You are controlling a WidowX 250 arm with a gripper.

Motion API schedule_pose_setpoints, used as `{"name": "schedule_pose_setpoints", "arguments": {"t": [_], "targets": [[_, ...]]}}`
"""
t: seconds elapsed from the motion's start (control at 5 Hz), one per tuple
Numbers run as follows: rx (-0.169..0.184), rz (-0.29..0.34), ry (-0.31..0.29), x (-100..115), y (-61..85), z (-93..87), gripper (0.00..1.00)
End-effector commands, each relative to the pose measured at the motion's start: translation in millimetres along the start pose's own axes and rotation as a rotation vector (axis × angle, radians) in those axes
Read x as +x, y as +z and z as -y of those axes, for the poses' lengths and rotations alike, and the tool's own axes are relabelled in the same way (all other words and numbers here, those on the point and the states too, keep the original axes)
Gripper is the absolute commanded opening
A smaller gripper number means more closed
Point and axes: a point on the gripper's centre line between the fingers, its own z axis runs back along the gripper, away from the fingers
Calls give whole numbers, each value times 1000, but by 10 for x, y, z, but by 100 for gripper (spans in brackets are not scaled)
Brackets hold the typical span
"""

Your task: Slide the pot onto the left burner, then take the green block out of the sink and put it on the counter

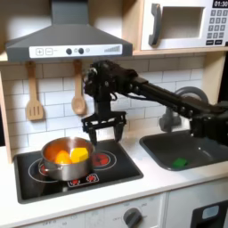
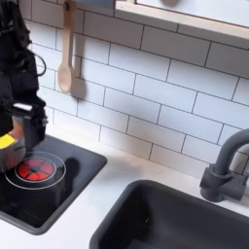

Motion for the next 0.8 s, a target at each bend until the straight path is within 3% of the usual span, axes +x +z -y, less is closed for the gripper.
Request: {"name": "schedule_pose_setpoints", "arguments": {"t": [0.0,0.2,0.4,0.6], "targets": [[-1,-11,-19,-511,-102,220,100],[-2,-35,-21,-871,-258,493,100],[-9,-49,-50,-1217,-370,901,100],[-27,-20,-47,-1434,-383,1335,100]]}}
